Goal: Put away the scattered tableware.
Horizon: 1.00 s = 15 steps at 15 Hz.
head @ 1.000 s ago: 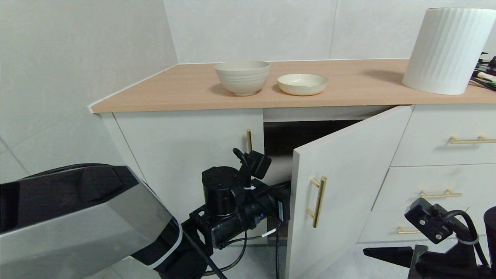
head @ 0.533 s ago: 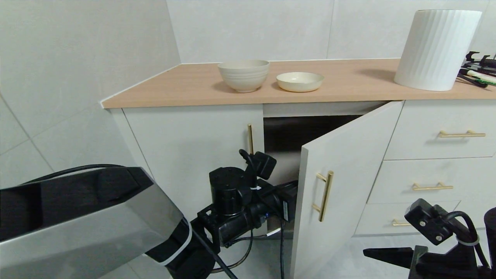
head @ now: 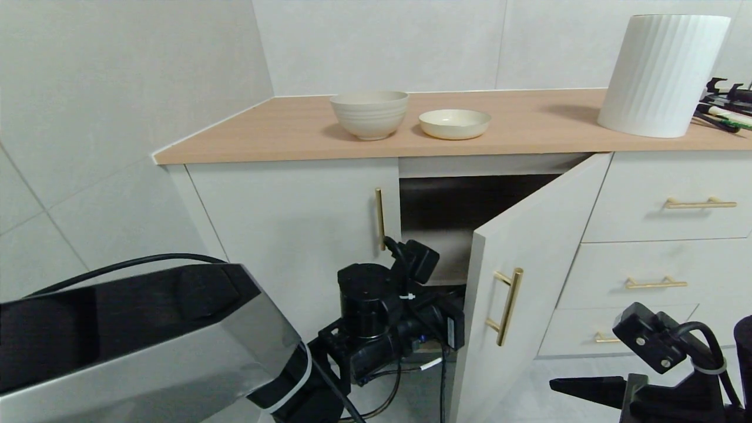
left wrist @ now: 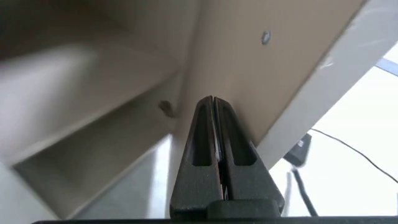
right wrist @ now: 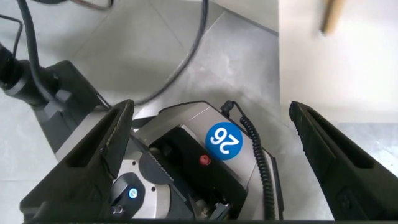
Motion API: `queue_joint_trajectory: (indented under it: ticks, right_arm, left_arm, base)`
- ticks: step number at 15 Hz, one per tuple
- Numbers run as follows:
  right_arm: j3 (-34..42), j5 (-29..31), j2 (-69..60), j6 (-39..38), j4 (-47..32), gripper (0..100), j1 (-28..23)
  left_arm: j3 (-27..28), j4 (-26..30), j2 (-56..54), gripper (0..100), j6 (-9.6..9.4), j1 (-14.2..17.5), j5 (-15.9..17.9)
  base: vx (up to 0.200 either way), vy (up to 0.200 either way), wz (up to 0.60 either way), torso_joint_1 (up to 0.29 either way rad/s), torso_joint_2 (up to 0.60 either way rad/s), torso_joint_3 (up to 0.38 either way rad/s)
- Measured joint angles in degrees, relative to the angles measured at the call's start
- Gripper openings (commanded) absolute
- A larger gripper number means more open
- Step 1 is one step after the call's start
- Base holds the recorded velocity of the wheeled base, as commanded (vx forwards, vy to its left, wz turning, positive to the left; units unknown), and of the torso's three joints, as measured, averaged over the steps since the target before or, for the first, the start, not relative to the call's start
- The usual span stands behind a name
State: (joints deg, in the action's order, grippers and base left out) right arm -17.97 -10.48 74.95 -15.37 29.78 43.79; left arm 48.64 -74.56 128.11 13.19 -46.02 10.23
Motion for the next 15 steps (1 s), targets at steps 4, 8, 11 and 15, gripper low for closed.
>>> queue_joint_trajectory:
  ticks: [4, 8, 11, 15]
  right_arm:
    - [0.9, -0.2, -1.5, 0.1, 0.1, 100, 1.9]
    - [2.8, -4.4, -5.7, 0.3, 0.0, 100, 5.0]
    - [3.7, -7.5, -9.3, 1.5, -1.6, 100, 6.0]
    - [4.0, -7.5, -10.8, 2.5, -1.7, 100, 6.1]
  left_arm:
    - [2.5, 0.2, 1.2, 0, -0.68, -3.1, -0.5]
    - [6.8, 6.5, 1.5, 0, -0.9, -9.3, -0.4]
    - [9.4, 9.4, 1.2, 0, -0.93, -13.9, -0.2]
    - [5.7, 9.4, -1.1, 0, -0.88, -12.4, -0.8]
  base:
    - [0.0, 0.0, 0.0, 0.0, 0.0, 0.0]
    - [0.0, 0.0, 0.0, 0.0, 0.0, 0.0]
    - [0.0, 0.0, 0.0, 0.0, 0.0, 0.0]
    - [0.0, 0.0, 0.0, 0.0, 0.0, 0.0]
